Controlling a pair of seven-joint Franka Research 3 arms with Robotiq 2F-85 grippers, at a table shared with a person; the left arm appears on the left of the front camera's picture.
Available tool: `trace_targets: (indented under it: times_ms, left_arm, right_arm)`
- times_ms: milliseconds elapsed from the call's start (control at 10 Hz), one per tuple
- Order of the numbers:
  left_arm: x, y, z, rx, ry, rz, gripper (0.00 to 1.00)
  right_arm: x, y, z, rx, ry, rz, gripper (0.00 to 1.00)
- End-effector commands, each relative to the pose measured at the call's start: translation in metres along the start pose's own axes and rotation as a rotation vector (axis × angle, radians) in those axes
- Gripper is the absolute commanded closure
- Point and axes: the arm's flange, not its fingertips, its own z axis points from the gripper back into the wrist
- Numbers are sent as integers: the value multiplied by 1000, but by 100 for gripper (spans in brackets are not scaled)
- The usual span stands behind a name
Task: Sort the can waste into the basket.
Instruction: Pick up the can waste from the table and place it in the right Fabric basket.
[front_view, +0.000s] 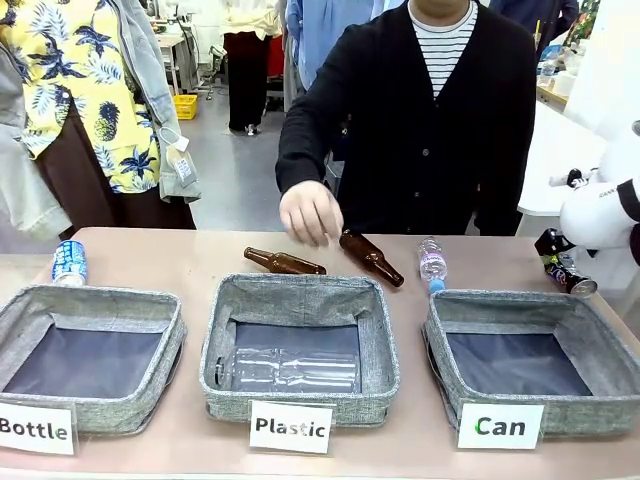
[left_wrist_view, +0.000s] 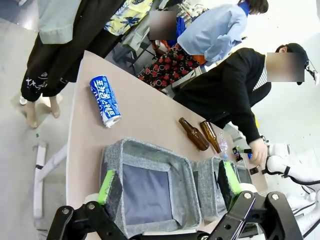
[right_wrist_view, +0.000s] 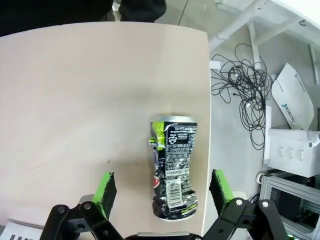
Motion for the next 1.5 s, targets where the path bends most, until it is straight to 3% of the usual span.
trace_targets:
  times_ms: [0, 1100, 1200, 1300, 1400]
  left_arm:
    - [3, 1, 0, -8, -5, -20, 0]
    - [3, 1, 0, -8, -5, -20, 0]
    - [3, 1, 0, -8, -5, -20, 0]
    - [3, 1, 0, -8, -5, -20, 0]
    - [3, 1, 0, -8, -5, -20, 0]
  right_arm:
    - [12, -2, -9, 6, 11, 32, 0]
    - [25, 3, -59, 78, 137, 83, 0]
    - [24, 3, -58, 83, 157, 84, 56]
    - [24, 4, -58, 86, 159, 85, 57]
    - [24, 4, -58, 81, 169, 87, 100]
